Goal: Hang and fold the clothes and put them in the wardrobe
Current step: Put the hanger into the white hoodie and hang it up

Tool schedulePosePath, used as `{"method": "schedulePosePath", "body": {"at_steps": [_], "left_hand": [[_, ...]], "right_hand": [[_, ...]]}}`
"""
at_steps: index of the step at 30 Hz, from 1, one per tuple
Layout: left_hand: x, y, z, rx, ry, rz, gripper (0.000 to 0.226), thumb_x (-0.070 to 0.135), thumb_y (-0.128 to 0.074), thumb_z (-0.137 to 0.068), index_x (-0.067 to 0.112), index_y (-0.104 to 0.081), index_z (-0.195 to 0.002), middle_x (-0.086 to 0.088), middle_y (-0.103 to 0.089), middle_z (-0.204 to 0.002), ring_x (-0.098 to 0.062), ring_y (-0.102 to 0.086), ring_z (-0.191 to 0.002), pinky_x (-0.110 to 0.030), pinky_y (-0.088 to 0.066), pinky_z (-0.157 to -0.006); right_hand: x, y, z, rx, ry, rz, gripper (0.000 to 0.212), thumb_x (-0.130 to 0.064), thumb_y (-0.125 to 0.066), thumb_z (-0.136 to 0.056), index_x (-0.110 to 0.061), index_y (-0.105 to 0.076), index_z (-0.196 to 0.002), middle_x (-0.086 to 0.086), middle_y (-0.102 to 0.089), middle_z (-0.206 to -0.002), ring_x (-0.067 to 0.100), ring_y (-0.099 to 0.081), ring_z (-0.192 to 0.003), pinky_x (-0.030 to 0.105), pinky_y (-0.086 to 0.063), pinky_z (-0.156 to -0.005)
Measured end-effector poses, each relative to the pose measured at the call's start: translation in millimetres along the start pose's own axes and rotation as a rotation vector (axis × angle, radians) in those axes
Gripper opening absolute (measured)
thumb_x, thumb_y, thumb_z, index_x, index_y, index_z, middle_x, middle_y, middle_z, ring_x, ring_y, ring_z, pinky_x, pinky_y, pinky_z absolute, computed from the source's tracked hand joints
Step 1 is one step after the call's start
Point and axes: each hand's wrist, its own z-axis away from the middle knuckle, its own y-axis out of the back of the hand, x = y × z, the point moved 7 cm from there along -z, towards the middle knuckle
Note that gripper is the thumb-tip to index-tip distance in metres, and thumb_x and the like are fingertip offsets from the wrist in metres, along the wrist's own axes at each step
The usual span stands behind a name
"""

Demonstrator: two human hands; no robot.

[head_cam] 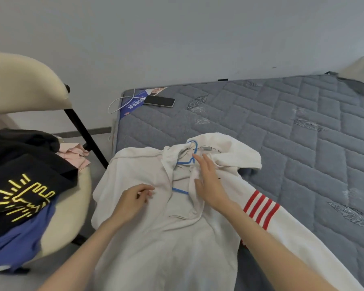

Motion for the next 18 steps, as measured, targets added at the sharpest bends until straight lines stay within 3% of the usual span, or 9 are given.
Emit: {"method": "schedulePosePath", "body": {"at_steps": [4, 6, 8, 9, 11, 13, 15, 18], "left_hand": [[-18.3, 16.3, 25.3, 0.017, 0.032, -0.098, 0.024, 0.012, -0.048, -0.095, 0.029, -0.064, -0.099, 0.013, -0.063, -0.094, 0.003, -0.057, -0.080, -0.009, -0.039, -0.067], [-30.3, 20.0, 40.8, -0.024, 0.073, -0.153, 0.023, 0.015, -0.048, -0.096, 0.027, -0.063, -0.106, 0.010, -0.060, -0.100, -0.003, -0.056, -0.084, -0.009, -0.037, -0.069], [-46.3, 22.4, 60.4, -0.085, 0.115, -0.211, 0.022, 0.018, -0.048, -0.096, 0.029, -0.061, -0.110, 0.005, -0.060, -0.107, -0.007, -0.056, -0.088, -0.015, -0.038, -0.072], [-54.1, 22.8, 70.5, -0.116, 0.130, -0.219, 0.021, 0.020, -0.049, -0.095, 0.031, -0.060, -0.109, 0.004, -0.060, -0.110, -0.008, -0.057, -0.090, -0.017, -0.040, -0.075], [-63.3, 26.5, 92.6, -0.152, 0.164, -0.188, 0.020, 0.021, -0.050, -0.095, 0.028, -0.059, -0.111, 0.002, -0.060, -0.110, -0.010, -0.058, -0.095, -0.021, -0.044, -0.080], [-72.1, 33.7, 113.2, -0.150, 0.210, -0.131, 0.021, 0.019, -0.050, -0.095, 0.024, -0.059, -0.113, 0.002, -0.061, -0.108, -0.012, -0.059, -0.098, -0.023, -0.045, -0.085], [-82.7, 41.1, 131.1, -0.137, 0.236, -0.112, 0.019, 0.019, -0.052, -0.094, 0.028, -0.058, -0.110, 0.004, -0.062, -0.108, -0.008, -0.058, -0.098, -0.019, -0.045, -0.081], [-103.9, 47.7, 156.7, -0.114, 0.300, -0.089, 0.018, 0.017, -0.054, -0.093, 0.027, -0.060, -0.107, 0.006, -0.061, -0.114, -0.011, -0.056, -0.105, -0.018, -0.041, -0.083]], "right_hand": [[0.5, -5.0, 19.4, 0.276, -0.130, -0.140, 0.061, 0.001, -0.056, -0.083, -0.014, -0.032, -0.137, 0.011, -0.024, -0.140, 0.021, -0.027, -0.130, 0.017, -0.022, -0.101], [6.9, -17.8, 26.7, 0.258, -0.329, -0.234, 0.061, 0.001, -0.059, -0.080, -0.011, -0.029, -0.132, 0.014, -0.028, -0.129, 0.026, -0.034, -0.114, 0.022, -0.031, -0.092], [7.1, -35.2, 31.7, 0.180, -0.506, -0.366, 0.056, 0.001, -0.060, -0.081, -0.008, -0.028, -0.126, 0.011, -0.039, -0.108, 0.024, -0.044, -0.089, 0.021, -0.040, -0.072], [2.3, -42.2, 30.8, 0.146, -0.550, -0.481, 0.053, 0.002, -0.060, -0.082, -0.006, -0.029, -0.124, 0.008, -0.044, -0.096, 0.021, -0.047, -0.076, 0.021, -0.042, -0.061], [-10.8, -50.7, 21.4, 0.124, -0.540, -0.724, 0.048, 0.003, -0.061, -0.081, -0.006, -0.033, -0.119, 0.006, -0.049, -0.079, 0.017, -0.049, -0.061, 0.022, -0.044, -0.052], [-27.8, -57.2, 8.4, 0.106, -0.469, -0.929, 0.045, 0.002, -0.058, -0.078, -0.013, -0.035, -0.114, 0.004, -0.051, -0.080, 0.014, -0.051, -0.067, 0.019, -0.046, -0.054], [-43.6, -65.4, 2.4, 0.044, -0.420, -0.954, 0.045, 0.002, -0.051, -0.087, -0.021, -0.035, -0.122, 0.000, -0.055, -0.094, 0.013, -0.053, -0.083, 0.019, -0.048, -0.069], [-54.2, -82.2, 9.6, -0.103, -0.317, -0.436, 0.056, -0.002, -0.047, -0.091, -0.018, -0.031, -0.142, 0.006, -0.048, -0.121, 0.020, -0.048, -0.109, 0.029, -0.039, -0.092]]}}
